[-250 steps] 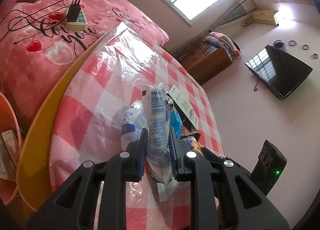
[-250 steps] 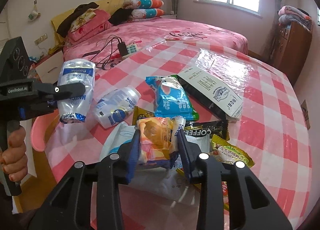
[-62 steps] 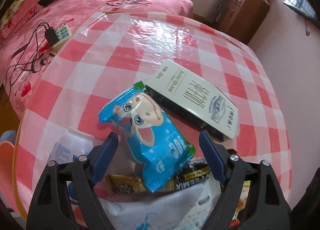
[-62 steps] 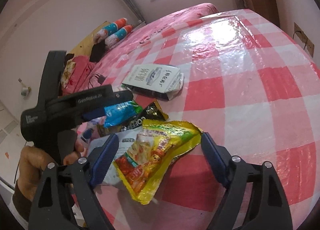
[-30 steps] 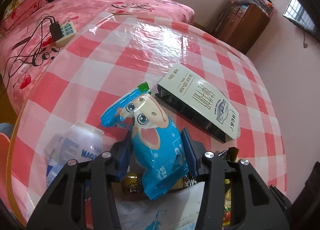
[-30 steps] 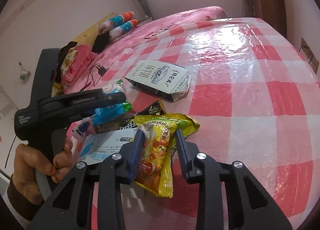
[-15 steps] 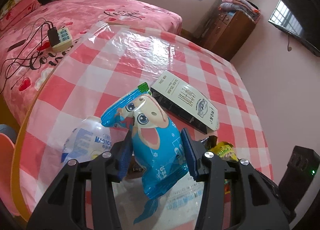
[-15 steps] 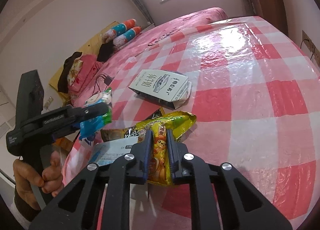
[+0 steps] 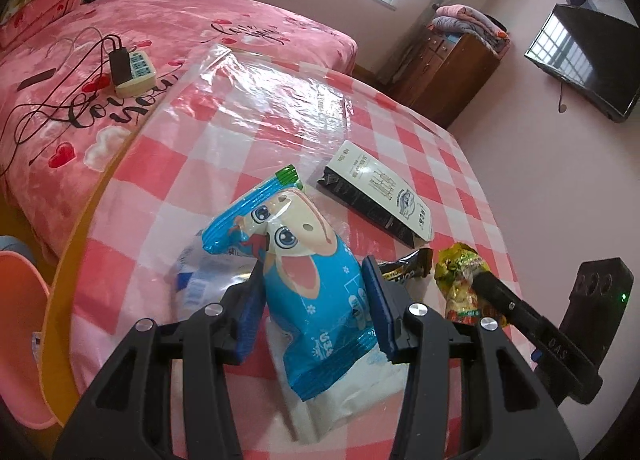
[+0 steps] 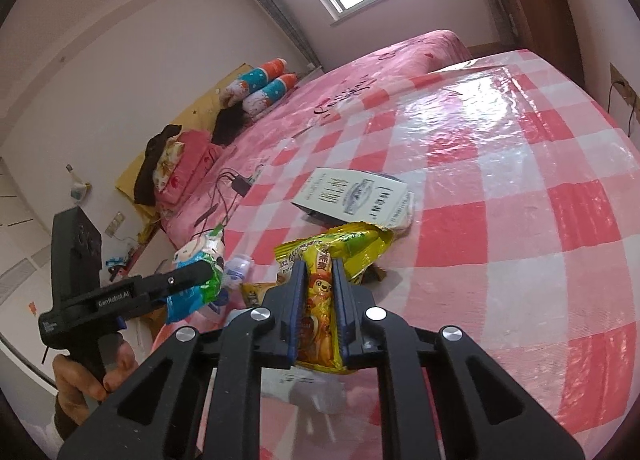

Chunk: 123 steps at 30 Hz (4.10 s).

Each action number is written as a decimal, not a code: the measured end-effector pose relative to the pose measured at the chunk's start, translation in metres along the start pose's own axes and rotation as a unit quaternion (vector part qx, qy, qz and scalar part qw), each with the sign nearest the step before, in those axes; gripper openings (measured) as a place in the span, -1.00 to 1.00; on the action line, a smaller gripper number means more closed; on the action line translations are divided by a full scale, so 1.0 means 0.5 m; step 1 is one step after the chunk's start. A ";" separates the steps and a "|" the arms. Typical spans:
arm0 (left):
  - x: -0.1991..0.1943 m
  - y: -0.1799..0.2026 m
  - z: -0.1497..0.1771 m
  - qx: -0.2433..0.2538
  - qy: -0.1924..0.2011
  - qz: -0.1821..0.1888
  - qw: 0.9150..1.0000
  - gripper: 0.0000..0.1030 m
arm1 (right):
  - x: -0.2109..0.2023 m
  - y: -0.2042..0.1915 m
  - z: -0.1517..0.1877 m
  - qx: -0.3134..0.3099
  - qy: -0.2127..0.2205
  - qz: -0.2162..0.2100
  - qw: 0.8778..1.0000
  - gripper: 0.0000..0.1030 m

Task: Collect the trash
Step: 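Carry the blue bag and yellow bag over the pink bucket and release both, then bring both tools back over the remaining items on the table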

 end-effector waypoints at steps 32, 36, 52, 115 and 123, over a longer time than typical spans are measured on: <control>-0.191 -0.361 0.070 -0.104 0.043 -0.051 0.992 -0.06 | 0.203 -0.423 0.110 -0.147 -0.129 -0.106 0.975 -0.71; -0.215 -0.446 0.097 -0.140 0.042 -0.075 0.986 -0.06 | 0.250 -0.498 0.149 -0.179 -0.156 -0.127 0.963 -0.71; -0.240 -0.668 0.198 -0.245 0.037 -0.156 0.956 0.44 | 0.392 -0.616 0.284 -0.216 -0.220 -0.140 0.941 0.18; -0.162 -0.206 0.071 -0.044 0.047 -0.074 0.995 0.56 | 0.137 -0.314 0.095 -0.214 -0.021 0.001 0.977 0.80; -0.148 -0.162 0.072 -0.019 0.042 -0.072 0.996 0.56 | 0.116 -0.271 0.071 -0.198 -0.011 0.008 0.980 0.80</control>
Point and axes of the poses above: each gripper's, at about its wrist camera, not at the fingertips, and x roughly the way its jaws point, y to its right, z to its underside, the point moved 8 cm from there along x, roughly the way its jaws point
